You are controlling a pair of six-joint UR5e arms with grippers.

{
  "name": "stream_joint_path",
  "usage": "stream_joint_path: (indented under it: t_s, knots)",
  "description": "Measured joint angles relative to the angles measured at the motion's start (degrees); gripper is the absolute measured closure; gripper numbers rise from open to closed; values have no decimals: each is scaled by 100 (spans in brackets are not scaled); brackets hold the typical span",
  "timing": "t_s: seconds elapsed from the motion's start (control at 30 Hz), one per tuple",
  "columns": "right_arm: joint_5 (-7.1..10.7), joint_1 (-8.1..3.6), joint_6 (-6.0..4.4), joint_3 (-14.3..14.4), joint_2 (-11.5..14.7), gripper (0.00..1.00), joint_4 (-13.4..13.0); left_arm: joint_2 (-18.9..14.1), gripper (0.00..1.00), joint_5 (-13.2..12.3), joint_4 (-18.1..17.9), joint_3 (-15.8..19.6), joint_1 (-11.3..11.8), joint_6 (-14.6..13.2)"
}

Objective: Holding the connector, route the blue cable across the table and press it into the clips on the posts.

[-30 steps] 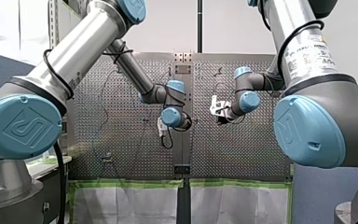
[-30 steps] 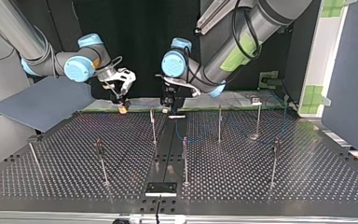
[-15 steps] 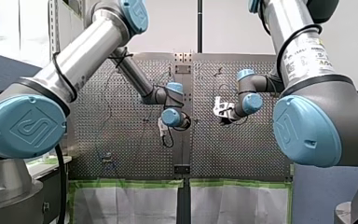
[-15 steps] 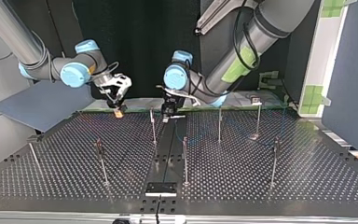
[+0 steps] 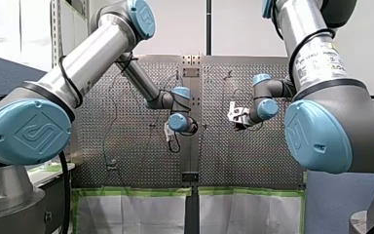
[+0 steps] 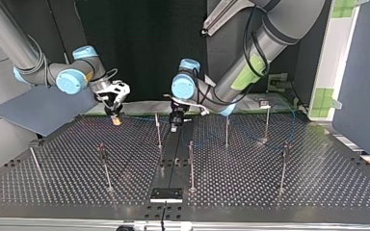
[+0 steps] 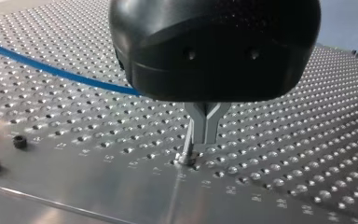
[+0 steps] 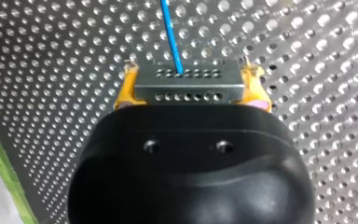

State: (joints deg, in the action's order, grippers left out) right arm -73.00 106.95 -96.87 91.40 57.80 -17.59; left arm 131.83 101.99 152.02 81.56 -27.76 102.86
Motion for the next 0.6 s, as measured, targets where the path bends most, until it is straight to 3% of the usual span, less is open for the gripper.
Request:
stream_joint_path:
  t_s: [0.2,0.23,0.27,0.3,0.33,0.37,0.4,0.43,0.47,0.6]
  knots:
    - [4,-43,-7,-38,-11,100,-56,-3,100,11,119,-111,34,-36]
    - [4,-44,-9,-44,-13,100,-62,-3,96,13,144,-114,35,-54]
    - [4,-45,-12,-51,-15,100,-68,-3,80,17,185,-118,35,-87]
    - [4,-45,-13,-54,-15,100,-71,-4,80,21,217,-118,35,-112]
    - [4,-45,-15,-57,-16,100,-74,-4,67,33,254,-119,33,-135]
    - [4,-46,-15,-60,-16,100,-76,-4,40,62,305,-119,27,-161]
    - [5,-46,-16,-59,-16,100,-77,-4,40,91,342,-119,20,-181]
    - [7,-46,-17,-60,-16,100,-77,-4,25,127,385,-119,10,-207]
    - [14,-45,-17,-60,-17,100,-78,-6,0,178,446,-119,-8,-249]
    - [44,-41,-18,-59,-18,100,-78,-11,0,367,642,-119,-77,-422]
